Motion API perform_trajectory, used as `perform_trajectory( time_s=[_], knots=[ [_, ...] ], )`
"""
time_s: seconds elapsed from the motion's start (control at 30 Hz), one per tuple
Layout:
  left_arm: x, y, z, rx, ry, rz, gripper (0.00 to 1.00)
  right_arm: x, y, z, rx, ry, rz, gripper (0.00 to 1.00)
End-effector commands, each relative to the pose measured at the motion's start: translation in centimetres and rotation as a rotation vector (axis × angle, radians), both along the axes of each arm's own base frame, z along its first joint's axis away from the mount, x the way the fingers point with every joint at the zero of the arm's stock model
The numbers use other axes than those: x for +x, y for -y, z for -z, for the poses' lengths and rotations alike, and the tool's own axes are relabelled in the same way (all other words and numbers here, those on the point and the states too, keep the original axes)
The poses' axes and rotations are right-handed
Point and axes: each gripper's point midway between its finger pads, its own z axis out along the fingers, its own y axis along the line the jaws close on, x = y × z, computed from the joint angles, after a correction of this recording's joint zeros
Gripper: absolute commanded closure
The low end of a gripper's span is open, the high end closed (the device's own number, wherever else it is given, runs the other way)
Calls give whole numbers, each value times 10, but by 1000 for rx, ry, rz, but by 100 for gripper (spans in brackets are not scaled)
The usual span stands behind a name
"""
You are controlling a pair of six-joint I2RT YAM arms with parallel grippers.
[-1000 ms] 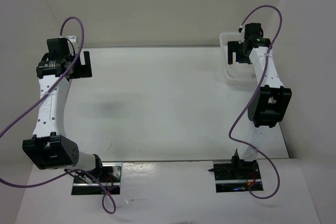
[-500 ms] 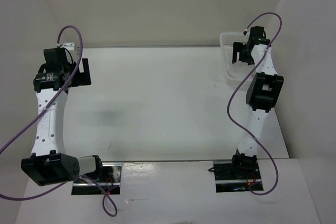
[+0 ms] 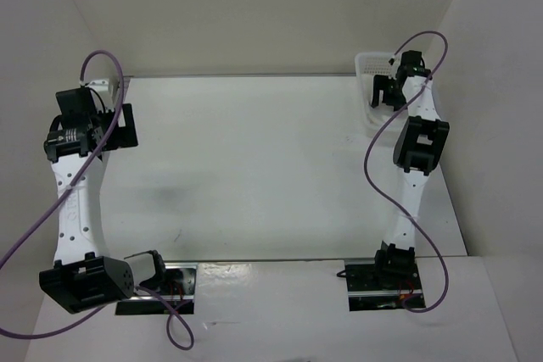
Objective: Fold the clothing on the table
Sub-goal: Grab the skirt from the pile
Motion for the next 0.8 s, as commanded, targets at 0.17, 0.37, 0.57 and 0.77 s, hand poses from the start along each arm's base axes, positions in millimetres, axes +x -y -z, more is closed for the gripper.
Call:
perform_trajectory(
  time_s=[0.17, 0.37, 0.57, 0.77],
  knots=[
    [-1, 0, -5, -13, 32, 22, 0, 1, -3, 16, 5, -31, -27, 25],
    [-1, -2, -5, -26, 37, 20, 0, -5, 0, 29, -9, -66, -15, 91],
    [-1, 0, -5, -31, 39, 27, 0, -11, 4, 22, -13, -47, -5, 100],
    [-2, 3, -8, -30, 58, 47, 0, -16, 14, -28, -48, 79, 7, 100]
  ],
)
